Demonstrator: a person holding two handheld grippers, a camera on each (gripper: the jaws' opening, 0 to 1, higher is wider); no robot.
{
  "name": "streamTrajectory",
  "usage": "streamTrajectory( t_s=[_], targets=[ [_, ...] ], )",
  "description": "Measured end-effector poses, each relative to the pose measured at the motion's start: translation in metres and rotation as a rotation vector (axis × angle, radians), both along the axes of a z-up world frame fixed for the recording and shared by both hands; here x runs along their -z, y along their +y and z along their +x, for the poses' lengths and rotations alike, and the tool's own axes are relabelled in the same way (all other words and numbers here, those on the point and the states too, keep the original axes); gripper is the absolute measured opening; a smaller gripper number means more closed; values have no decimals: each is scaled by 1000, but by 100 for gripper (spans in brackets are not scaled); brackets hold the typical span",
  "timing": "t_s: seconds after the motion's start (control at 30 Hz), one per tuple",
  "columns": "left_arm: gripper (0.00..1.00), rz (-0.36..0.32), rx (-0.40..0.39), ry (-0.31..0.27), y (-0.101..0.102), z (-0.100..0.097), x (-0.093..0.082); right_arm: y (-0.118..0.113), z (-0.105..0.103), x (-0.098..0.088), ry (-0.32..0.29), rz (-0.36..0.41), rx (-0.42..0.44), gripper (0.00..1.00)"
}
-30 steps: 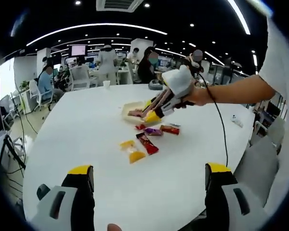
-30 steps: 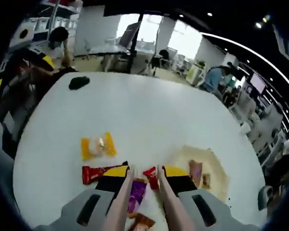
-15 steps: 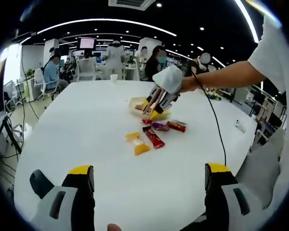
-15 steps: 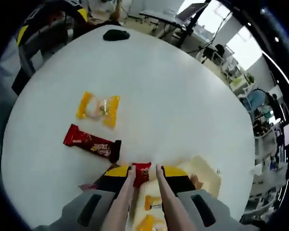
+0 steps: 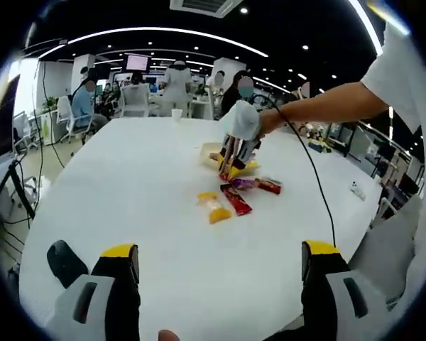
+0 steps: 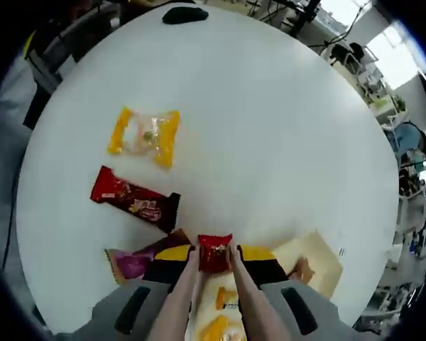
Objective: Place the target food into the container with the food tongs after gripping and lifting it, then release it inside without dropping or visibly crushing the food.
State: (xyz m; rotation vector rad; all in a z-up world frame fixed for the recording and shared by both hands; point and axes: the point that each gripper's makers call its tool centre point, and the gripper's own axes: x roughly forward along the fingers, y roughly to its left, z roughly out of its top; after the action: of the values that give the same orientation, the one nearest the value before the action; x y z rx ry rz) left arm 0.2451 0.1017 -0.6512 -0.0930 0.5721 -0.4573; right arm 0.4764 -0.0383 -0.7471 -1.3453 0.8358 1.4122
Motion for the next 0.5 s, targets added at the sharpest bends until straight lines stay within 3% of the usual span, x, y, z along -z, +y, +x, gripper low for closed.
streamTrajectory(
  t_s=[0.2, 0.33, 0.43, 0.5],
  targets=[
    [95, -7, 4, 4, -1, -1, 1, 11, -13, -1, 25, 22, -9, 20],
    [94, -3, 2, 6, 1, -2, 1, 14, -17, 0, 10, -5, -73, 20],
    [94, -2, -4, 1, 3, -2, -1, 13, -13, 1, -40, -43, -150, 21],
    [94, -1, -5, 2, 3, -2, -1, 16, -16, -3, -33, -28, -145, 22]
  ],
)
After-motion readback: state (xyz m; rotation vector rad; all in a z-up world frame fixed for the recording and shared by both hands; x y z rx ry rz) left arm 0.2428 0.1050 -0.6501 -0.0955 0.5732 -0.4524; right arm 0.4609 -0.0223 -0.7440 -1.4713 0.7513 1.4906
